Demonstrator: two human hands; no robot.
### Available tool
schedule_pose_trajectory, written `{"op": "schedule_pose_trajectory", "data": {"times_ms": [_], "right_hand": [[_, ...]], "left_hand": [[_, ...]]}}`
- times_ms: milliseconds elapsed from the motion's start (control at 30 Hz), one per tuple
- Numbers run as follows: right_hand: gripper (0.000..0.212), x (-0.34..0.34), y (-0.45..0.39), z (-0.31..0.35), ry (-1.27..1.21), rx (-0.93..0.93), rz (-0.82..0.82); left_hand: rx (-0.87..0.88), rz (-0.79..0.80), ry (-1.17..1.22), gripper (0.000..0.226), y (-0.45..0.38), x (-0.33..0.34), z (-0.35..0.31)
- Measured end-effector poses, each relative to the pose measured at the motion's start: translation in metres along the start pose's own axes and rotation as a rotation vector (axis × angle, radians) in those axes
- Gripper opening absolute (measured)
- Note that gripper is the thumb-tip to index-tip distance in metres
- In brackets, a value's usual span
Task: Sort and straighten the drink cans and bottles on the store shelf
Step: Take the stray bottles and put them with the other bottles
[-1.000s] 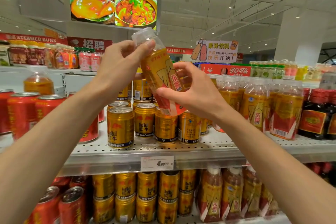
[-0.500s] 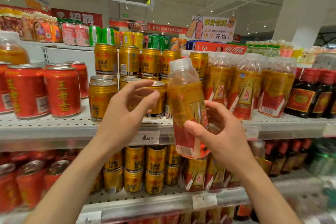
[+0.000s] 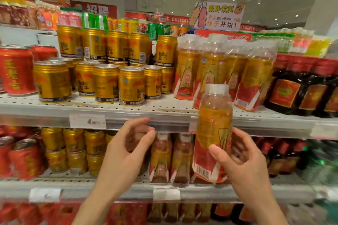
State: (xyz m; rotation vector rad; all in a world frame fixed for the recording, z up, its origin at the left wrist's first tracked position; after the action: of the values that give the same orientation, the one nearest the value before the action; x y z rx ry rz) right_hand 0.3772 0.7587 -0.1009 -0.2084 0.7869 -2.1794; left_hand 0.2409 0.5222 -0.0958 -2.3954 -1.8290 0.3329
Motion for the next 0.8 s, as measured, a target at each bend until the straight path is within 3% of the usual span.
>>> {"op": "schedule_pose_trajectory", "data": {"times_ms": [400,533,667,800], "right_hand": [[0.063,-0.101,-0.023,-0.004,0.065,-0.045,-0.074],[0.056,-0.099,-0.052,0.028,0.113,-0.184,-0.077],[0.07,-0.083,-0.092,0.042,0.176,-0.304,-0.097],[0.069,-0.058,-0.114,0.032,0.291,-0.337,-0.049]], "left_hand": [[0.078,-0.013,-0.087,0.024,0.006,0.078,-0.037],[0.177,-0.032,-0.141,0.025,-0.009,0.082,-0.062],[0.271,-0.056,-0.267,0.026,-0.032,0.092,-0.081],[0.277,-0.031,-0.321,0.031,-0.057,0.101,-0.081]]}}
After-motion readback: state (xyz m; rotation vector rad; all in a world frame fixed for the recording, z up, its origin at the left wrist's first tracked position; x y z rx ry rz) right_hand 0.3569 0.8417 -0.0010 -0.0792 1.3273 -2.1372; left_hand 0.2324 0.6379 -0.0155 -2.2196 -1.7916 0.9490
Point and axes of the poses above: each hand's wrist, its own y-axis away from the middle knuckle, its own x-axis out of the palm, z = x × y, the point moved 9 cm from there along -y, towards the middle knuckle, and after that the axes turned 14 degrees about -x, right-handed, at the moved point
